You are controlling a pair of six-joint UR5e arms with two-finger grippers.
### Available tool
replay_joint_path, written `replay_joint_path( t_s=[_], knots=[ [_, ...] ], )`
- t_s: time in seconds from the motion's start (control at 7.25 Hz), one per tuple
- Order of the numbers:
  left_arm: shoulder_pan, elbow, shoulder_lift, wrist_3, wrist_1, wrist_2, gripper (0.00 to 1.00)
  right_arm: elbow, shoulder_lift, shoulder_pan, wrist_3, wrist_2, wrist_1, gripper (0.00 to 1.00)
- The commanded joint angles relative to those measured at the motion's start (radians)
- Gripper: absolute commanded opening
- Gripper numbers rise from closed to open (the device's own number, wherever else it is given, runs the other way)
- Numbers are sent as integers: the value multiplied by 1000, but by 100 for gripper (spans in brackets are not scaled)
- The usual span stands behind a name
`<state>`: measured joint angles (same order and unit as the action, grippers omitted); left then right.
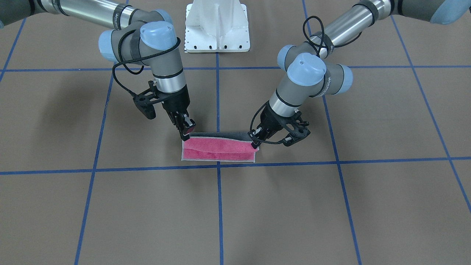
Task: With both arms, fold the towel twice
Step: 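Open both grippers and raise them away from the folded towel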
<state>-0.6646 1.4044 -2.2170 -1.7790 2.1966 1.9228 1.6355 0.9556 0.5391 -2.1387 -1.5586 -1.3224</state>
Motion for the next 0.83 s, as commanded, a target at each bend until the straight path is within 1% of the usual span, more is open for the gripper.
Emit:
replay_joint_path(
  t_s=[0.0, 0.14, 0.28, 0.41, 0.69],
  knots=[
    [-6, -36, -25, 1, 0, -25, 35, -5, 0, 18, 0, 0, -1, 41],
    [-15, -71, -53, 1, 0, -27, 41, -8, 0, 22, 0, 0, -1, 46],
    [-24, -88, -64, 1, 0, -27, 44, -8, 2, 25, 2, -1, -1, 46],
    [-32, -102, -66, 1, 3, -27, 44, -8, 2, 25, 2, -1, -1, 47],
    [-36, -98, -67, 0, 3, -25, 44, -6, 0, 25, 2, -3, -1, 48]
  ],
)
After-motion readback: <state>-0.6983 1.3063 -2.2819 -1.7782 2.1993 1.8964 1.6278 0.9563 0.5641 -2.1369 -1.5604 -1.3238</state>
